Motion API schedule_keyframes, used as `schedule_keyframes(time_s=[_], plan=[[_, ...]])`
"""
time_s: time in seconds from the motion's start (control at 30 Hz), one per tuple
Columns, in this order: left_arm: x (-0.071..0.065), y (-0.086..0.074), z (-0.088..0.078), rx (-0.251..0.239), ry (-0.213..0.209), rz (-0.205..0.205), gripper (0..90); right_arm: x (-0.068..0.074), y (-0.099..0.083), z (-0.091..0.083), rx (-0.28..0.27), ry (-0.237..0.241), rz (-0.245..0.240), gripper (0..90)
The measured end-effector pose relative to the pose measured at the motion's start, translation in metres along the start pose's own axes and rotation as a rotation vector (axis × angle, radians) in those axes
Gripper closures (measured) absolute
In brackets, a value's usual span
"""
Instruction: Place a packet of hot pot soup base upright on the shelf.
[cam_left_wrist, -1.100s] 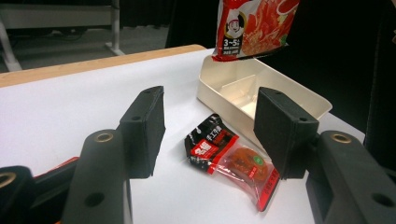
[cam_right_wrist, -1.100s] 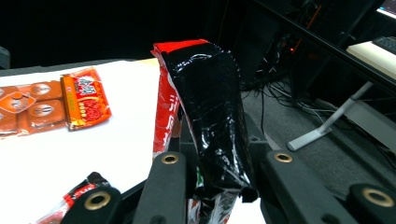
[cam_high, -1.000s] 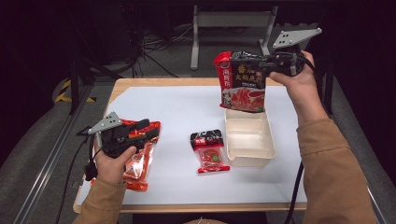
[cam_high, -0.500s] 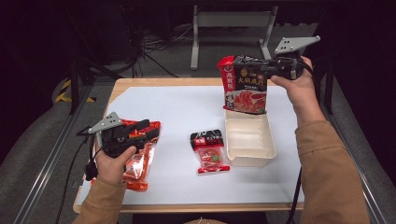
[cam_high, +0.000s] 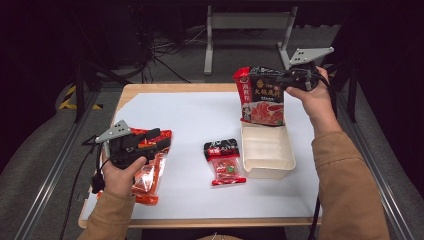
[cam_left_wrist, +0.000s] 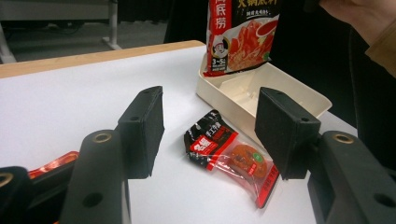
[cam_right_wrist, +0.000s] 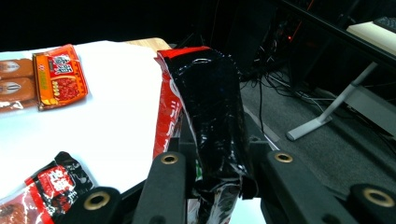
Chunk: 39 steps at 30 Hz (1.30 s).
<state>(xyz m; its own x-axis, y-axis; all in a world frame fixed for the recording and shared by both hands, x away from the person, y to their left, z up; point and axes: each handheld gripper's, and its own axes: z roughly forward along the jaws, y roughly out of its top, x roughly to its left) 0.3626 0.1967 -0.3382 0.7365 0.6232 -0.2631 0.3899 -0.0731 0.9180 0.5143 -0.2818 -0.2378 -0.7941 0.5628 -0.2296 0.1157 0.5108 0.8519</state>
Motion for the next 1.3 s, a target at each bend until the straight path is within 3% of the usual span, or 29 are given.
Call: schedule_keyframes(time_s=[0.33, 0.83, 0.97, 1.1, 1.3], plan=[[0.0, 0.0, 0.0, 0.004, 0.003, -0.004, 43.3, -0.003, -0.014, 0.009, 0.018, -0.004, 0.008, 75.2], [0.0, -0.001, 0.001, 0.008, 0.002, -0.005, 43.1, 0.007, -0.027, 0.018, 0.039, 0.018, -0.013, 73.1], [0.0, -0.001, 0.001, 0.012, 0.001, -0.004, 43.1, 0.009, -0.034, 0.017, 0.019, 0.015, 0.009, 72.1], [0.001, -0.001, 0.002, 0.012, 0.003, -0.005, 43.1, 0.01, -0.043, 0.02, 0.089, 0.012, 0.023, 70.6], [0.001, -0.002, 0.002, 0.017, 0.004, -0.008, 42.9, 0.009, -0.055, 0.015, 0.071, -0.002, 0.083, 69.9]])
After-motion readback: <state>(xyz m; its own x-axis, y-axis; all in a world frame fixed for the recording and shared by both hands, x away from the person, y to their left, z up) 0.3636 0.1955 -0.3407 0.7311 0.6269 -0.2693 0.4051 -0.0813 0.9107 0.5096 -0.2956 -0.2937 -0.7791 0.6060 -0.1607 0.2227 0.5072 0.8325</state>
